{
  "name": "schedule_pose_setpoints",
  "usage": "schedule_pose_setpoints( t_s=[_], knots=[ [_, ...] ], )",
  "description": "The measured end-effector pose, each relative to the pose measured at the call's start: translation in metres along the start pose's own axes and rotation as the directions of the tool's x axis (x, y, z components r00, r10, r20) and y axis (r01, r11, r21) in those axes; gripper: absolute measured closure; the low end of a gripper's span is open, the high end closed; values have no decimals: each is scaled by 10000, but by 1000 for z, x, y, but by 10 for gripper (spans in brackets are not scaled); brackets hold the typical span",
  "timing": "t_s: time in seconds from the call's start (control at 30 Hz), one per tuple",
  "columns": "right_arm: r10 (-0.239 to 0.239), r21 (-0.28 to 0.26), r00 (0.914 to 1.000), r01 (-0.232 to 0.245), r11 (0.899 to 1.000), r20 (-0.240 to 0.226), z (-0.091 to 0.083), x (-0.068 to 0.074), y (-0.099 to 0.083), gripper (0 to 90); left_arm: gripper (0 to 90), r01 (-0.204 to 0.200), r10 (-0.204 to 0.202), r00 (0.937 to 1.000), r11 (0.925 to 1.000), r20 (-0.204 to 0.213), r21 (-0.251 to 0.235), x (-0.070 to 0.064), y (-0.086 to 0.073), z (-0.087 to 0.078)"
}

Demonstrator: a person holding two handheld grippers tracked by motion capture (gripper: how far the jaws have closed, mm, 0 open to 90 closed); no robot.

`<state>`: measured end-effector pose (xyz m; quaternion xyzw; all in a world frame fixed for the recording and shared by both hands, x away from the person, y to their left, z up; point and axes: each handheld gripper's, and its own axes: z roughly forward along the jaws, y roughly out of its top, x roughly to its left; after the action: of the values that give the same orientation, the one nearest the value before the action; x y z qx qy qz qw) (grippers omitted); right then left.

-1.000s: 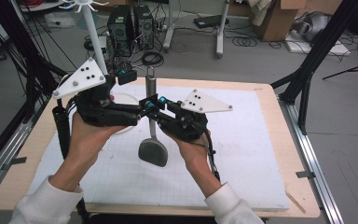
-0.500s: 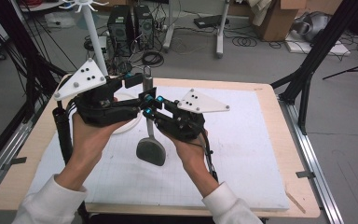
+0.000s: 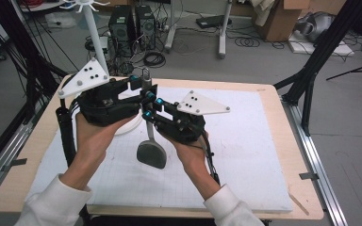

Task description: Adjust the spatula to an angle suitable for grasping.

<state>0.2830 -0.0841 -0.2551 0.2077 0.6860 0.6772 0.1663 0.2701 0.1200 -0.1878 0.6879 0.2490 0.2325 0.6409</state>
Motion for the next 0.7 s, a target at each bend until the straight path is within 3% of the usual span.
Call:
schedule_pose_setpoints(
  t_s=[0.07,0.43,0.7],
  knots=[
    [16,26,10000,-16,10000,-12,1,1,0,754,691,-72,72,10000,10000,-47,-9,0,0,-1],
    [31,-39,10000,-31,10000,-66,2,2,0,752,705,-184,184,9996,9998,-206,35,-2,1,-3],
    [98,-101,9986,-103,9999,-520,4,-1,-1,717,707,-184,186,9996,9998,-199,109,-1,2,-6]
  ],
)
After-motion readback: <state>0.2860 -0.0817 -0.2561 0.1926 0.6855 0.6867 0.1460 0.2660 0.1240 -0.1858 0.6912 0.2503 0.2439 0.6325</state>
